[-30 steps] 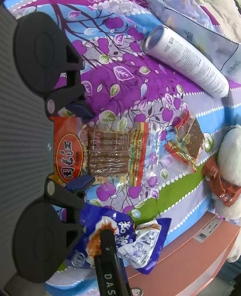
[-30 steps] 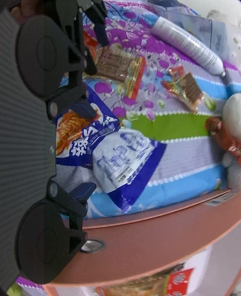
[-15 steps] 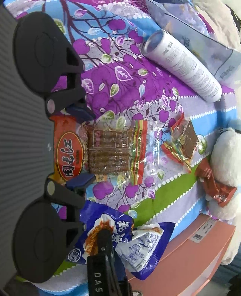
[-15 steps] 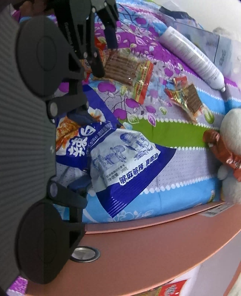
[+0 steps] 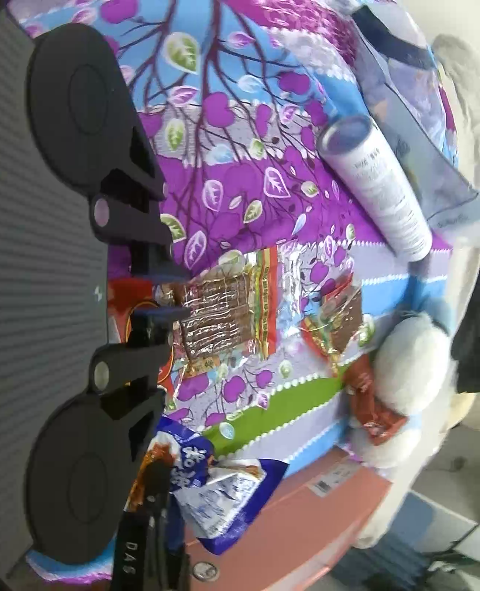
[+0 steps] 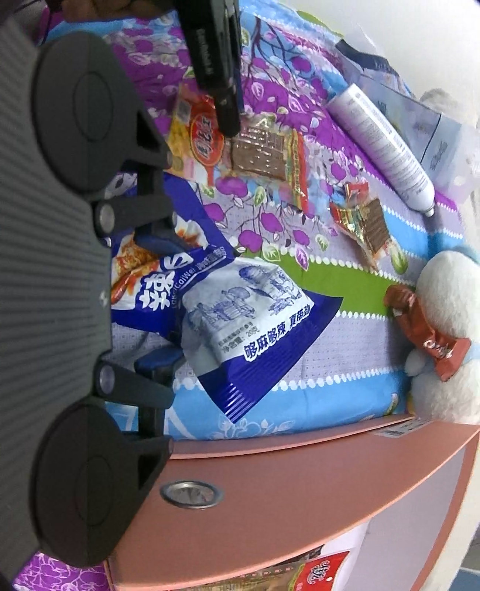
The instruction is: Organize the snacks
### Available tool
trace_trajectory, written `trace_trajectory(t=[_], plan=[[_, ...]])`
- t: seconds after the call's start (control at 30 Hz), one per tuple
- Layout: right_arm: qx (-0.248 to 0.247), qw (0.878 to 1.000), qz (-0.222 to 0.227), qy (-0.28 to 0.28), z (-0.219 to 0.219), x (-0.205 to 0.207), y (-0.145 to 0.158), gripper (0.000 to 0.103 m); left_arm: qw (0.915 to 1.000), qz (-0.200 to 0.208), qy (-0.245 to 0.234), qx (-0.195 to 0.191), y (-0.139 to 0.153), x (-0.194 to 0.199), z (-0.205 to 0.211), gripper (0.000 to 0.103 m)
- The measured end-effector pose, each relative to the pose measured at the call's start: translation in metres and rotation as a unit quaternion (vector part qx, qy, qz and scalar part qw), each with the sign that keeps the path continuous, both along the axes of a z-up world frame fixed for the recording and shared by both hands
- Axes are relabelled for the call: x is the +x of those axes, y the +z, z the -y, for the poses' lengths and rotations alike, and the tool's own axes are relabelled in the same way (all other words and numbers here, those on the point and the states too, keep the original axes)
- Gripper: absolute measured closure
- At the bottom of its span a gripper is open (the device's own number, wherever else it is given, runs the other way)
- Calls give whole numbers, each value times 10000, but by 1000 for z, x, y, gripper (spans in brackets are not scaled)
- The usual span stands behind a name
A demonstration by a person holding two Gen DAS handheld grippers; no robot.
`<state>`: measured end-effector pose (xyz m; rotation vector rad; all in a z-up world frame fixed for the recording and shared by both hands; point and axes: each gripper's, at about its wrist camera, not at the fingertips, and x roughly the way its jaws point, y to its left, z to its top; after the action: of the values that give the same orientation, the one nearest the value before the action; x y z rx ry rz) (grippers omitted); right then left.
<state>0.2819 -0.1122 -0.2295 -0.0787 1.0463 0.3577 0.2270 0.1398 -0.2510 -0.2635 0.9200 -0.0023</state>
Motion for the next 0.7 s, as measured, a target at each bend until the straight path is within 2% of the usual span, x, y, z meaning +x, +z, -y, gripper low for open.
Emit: trace_trajectory(t=[0.07, 0.2, 0.3, 0.43, 0.6, 0.7], plan=[[45, 9999, 143, 46, 2, -6, -2, 49, 9997, 169, 160, -112, -2, -7, -3, 98], [113, 9989, 448, 100, 8, -24, 0, 50, 9945, 406, 633, -732, -5, -25, -12, 100], [112, 9978, 640, 114, 12, -41, 4, 50, 9869, 531, 908, -1225, -3, -40, -15, 101], [361, 9980, 520, -17, 21, -58, 9, 51, 9758, 576, 1174, -1754, 5, -61, -13, 103], [467, 9980, 431, -5, 28, -75, 25, 51, 9677, 555, 1353, -2056, 19, -91, -3, 103], [424, 9983, 396, 58, 31, -85, 29, 51, 9685, 544, 1304, -2052, 26, -110, 4, 103]])
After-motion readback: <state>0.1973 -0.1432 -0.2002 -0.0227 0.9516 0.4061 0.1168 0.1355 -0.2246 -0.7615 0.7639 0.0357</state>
